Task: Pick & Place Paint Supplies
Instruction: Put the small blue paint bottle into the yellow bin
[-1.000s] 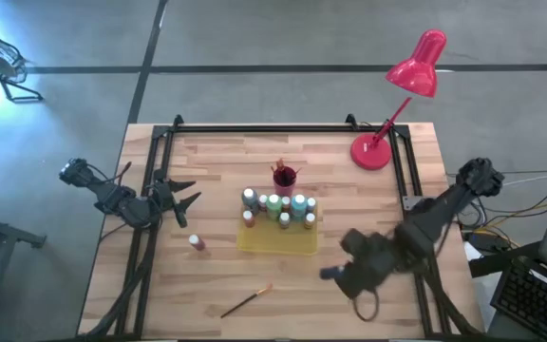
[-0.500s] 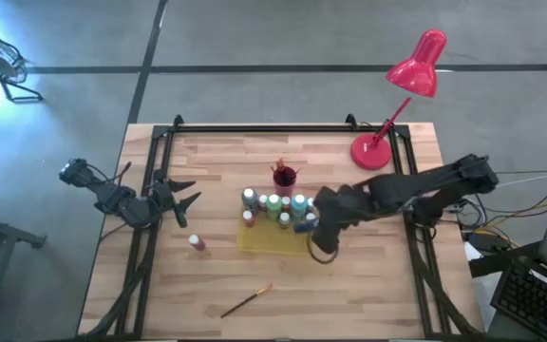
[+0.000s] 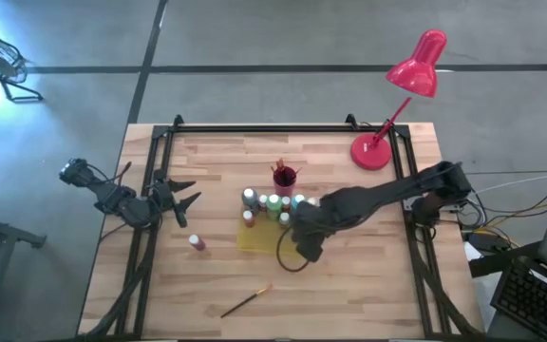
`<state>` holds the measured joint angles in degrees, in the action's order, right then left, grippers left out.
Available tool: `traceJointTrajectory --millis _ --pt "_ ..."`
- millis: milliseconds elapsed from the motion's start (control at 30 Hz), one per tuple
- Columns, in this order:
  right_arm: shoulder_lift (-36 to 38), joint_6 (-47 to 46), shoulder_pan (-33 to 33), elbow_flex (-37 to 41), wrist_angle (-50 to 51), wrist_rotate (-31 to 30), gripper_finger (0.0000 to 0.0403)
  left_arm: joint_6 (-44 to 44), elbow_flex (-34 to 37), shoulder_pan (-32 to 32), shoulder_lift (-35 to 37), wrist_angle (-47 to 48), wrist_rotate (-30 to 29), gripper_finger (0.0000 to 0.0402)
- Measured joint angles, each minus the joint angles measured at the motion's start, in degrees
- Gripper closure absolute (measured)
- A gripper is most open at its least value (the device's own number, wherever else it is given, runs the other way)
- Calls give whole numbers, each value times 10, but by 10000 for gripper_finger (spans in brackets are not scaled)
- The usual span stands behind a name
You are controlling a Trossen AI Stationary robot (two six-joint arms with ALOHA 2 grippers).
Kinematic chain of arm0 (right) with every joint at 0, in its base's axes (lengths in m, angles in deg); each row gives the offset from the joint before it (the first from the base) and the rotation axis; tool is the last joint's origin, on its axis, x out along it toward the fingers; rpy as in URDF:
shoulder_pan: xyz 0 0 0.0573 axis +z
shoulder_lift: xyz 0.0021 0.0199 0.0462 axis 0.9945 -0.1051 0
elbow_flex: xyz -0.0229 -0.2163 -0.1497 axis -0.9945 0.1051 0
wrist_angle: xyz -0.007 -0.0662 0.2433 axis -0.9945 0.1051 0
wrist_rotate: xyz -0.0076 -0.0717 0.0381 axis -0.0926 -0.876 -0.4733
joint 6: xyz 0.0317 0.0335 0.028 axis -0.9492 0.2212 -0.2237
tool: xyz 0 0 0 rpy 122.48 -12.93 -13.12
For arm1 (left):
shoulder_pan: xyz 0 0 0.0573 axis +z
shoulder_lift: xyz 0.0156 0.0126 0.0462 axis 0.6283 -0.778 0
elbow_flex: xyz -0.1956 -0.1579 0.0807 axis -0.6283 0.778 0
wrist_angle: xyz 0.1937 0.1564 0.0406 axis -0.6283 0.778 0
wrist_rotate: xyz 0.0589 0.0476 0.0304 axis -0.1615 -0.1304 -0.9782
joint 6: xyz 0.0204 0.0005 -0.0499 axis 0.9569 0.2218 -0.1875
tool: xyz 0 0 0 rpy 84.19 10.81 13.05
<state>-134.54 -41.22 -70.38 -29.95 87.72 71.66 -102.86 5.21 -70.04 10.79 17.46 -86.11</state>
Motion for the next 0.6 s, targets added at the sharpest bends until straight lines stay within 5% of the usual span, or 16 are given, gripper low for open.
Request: traceJointTrajectory --millis 600 --pt "-89 41 -2 -53 57 37 291 0 0 0 0 0 0 217"
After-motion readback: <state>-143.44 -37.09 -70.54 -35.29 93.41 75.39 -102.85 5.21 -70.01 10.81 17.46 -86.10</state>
